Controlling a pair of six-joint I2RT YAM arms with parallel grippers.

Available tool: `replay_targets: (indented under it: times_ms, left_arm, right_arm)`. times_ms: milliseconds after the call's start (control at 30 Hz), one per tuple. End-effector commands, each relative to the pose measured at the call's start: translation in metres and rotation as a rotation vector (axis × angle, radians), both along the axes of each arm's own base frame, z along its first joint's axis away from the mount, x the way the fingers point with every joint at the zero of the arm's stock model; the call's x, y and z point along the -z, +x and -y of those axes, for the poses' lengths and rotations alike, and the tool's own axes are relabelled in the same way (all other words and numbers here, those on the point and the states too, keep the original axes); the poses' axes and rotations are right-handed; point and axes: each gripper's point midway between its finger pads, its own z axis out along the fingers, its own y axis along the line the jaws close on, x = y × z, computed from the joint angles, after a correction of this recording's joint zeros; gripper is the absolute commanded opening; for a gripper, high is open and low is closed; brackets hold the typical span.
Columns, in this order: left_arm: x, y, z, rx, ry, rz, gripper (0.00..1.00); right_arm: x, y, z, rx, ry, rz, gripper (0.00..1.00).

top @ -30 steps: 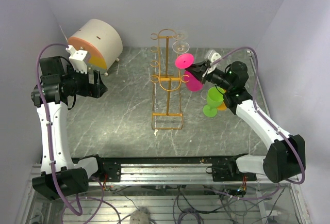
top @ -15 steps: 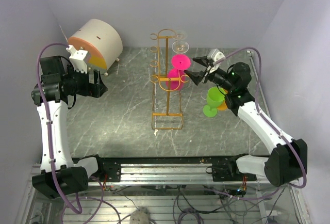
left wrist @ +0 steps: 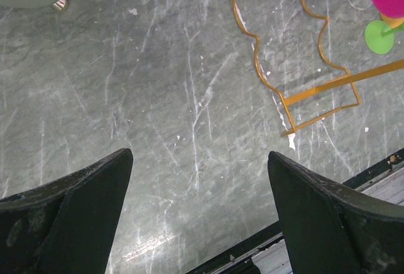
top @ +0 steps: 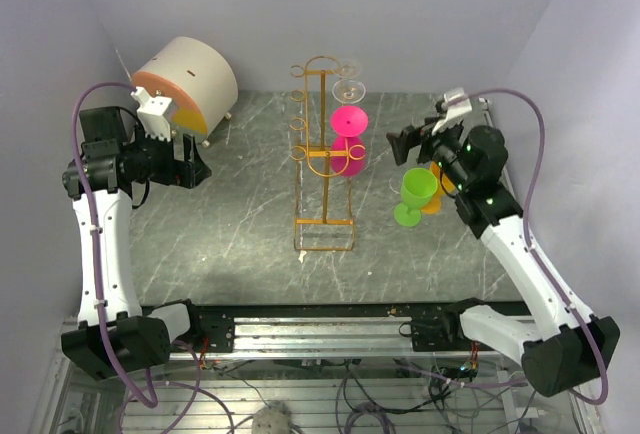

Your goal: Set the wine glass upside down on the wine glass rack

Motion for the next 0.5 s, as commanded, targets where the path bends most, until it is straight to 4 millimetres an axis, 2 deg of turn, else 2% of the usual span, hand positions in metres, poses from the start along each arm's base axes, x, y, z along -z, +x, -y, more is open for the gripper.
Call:
replay_targets:
  times_ms: [0,133,233,300,367,467]
  left_arm:
    - [-0.011,0.001,0.011,0.058,-0.038,0.027,0.99]
    - [-0.011,0.001,0.012,0.061,-0.03,0.028,0.98]
    - [-0.01,0.0,0.013,0.063,-0.024,0.025,0.98]
    - [-0.01,-0.001,0.014,0.065,-0.019,0.027,0.98]
    - [-0.009,-0.002,0.014,0.065,-0.01,0.028,0.98]
    - [-0.008,-0.003,0.016,0.069,0.003,0.028,0.98]
  right_arm:
    - [0.019,0.013,0.048,0.316,0.085,-0.322,1.0]
    - [0.005,0.016,0.073,0.451,0.153,-0.321,1.0]
    - [0.024,0.026,0.096,0.542,0.158,-0.464,0.82]
    - [0.039,0.031,0.114,0.617,0.163,-0.555,0.66]
    - [0.048,0.034,0.12,0.633,0.183,-0.595,0.54]
    - [0.059,0.036,0.121,0.624,0.196,-0.634,0.44]
